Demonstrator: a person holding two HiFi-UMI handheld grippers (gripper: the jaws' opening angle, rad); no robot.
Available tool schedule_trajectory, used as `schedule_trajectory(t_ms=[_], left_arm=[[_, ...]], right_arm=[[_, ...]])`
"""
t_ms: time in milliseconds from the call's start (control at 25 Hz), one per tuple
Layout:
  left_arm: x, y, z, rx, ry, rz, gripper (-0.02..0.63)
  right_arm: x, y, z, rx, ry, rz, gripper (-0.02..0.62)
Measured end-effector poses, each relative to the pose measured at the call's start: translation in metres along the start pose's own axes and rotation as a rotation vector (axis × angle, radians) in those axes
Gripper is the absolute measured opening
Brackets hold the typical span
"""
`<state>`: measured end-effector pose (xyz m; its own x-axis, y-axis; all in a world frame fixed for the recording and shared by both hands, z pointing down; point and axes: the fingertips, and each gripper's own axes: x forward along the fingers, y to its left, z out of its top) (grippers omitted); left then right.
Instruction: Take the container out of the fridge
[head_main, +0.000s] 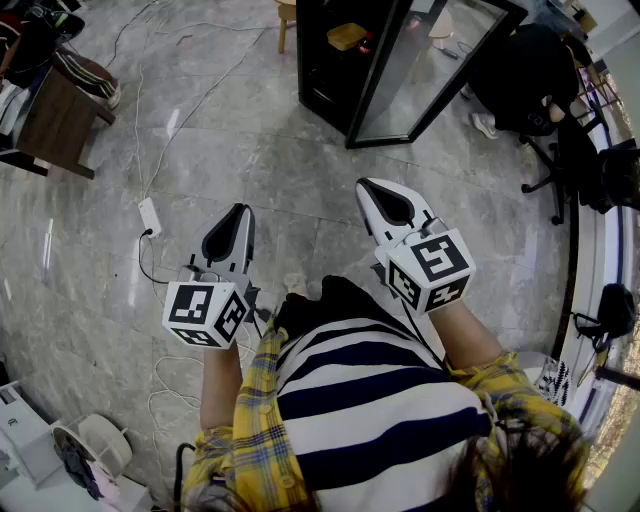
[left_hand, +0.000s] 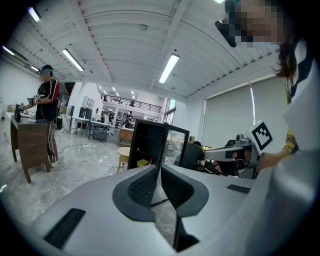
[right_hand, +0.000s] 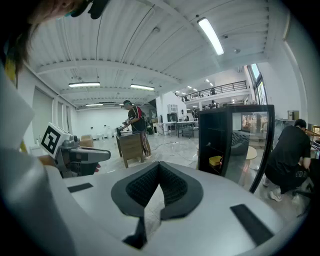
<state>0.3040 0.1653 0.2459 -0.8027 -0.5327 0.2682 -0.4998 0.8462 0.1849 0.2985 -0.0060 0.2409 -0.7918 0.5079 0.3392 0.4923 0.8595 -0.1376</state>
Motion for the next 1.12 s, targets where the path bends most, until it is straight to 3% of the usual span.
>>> schedule_trajectory(t_ms=[640, 840, 1120], left_arm=[[-0.002, 0.057, 0.004, 0.041, 0.01, -0.059, 0.044], [-0.003, 0.081, 0.007, 0.003, -0.004, -0.085, 0.044], [0.015, 0.092, 0.004, 0.059, 0.029, -0.109, 0.044]], right_arm=[[0.05, 0.02, 0.01, 0.088, -0.035, -0.02, 0.028], [0.067, 0.03, 0.005, 0.126, -0.016, -0.037, 0.028], [0.085, 0.021, 0.003, 0.15, 0.004, -0.062, 0.029]])
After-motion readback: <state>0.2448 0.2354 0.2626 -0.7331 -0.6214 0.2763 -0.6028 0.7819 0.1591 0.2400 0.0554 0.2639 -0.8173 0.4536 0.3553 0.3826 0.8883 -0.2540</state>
